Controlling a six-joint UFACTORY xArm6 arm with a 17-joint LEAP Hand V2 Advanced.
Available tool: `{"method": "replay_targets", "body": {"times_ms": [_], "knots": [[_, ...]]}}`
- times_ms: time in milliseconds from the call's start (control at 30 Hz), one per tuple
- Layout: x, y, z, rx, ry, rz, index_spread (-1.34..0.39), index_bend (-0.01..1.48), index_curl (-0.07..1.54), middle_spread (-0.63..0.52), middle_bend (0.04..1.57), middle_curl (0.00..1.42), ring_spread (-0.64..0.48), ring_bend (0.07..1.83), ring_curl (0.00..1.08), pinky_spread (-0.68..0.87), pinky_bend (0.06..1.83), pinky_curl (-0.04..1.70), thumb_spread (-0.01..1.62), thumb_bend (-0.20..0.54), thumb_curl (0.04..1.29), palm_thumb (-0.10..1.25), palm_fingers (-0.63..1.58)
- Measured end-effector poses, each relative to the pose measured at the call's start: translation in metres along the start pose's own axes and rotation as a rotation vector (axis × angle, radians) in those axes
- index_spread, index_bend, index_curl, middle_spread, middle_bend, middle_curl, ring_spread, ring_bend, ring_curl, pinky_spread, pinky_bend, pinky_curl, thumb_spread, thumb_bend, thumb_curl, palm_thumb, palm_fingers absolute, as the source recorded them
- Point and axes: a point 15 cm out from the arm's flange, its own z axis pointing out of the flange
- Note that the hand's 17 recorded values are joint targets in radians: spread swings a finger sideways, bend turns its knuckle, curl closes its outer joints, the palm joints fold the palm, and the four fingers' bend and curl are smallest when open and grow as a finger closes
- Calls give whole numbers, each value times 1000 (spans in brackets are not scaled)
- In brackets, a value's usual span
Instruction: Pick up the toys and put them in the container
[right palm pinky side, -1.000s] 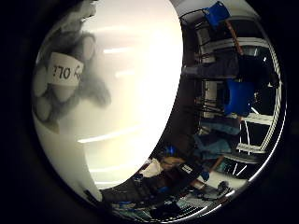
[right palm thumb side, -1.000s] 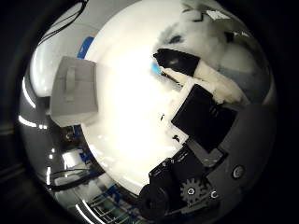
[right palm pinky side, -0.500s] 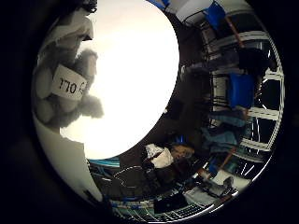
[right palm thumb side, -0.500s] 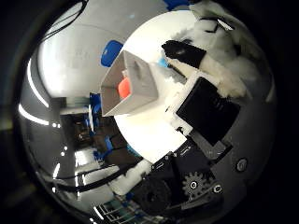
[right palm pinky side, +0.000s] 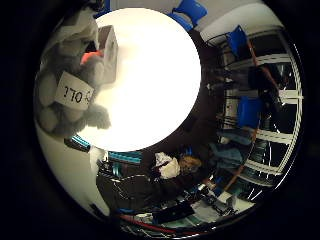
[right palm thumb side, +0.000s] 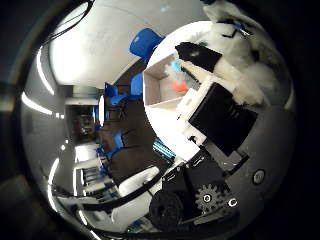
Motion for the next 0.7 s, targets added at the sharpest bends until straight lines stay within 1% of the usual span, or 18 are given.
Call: {"method": "replay_targets", "body": {"times_ms": [100, 200, 367, 467, 567, 633, 700], "knots": [[-34, -19, 3, 21, -39, -14, -245, 1004, 761, -126, 1340, 613, -180, 1460, 565, -228, 1285, 708, 1051, -12, 614, 1024, 1193], [-57, -39, 6, 45, -43, -21, -245, 1003, 765, -126, 1342, 611, -180, 1461, 565, -233, 1273, 722, 1045, -14, 619, 1026, 1193], [-91, -78, 23, 67, -50, -1, -250, 994, 775, -126, 1347, 609, -180, 1463, 564, -238, 1259, 746, 1036, -15, 634, 1022, 1192], [-104, -96, 37, 69, -58, 19, -252, 969, 779, -122, 1347, 608, -182, 1466, 564, -244, 1253, 756, 1036, -25, 631, 991, 1176], [-120, -118, 44, 103, -101, 32, -260, 863, 767, -127, 1288, 587, -182, 1446, 547, -292, 1209, 721, 1041, -34, 614, 916, 1149], [-129, -130, 48, 125, -146, 50, -274, 763, 752, -135, 1239, 570, -183, 1416, 526, -358, 1156, 674, 1046, -31, 602, 867, 1143], [-131, -137, 61, 106, -173, 68, -288, 643, 732, -145, 1174, 549, -198, 1353, 497, -448, 1101, 615, 1055, -27, 590, 834, 1115]]}}
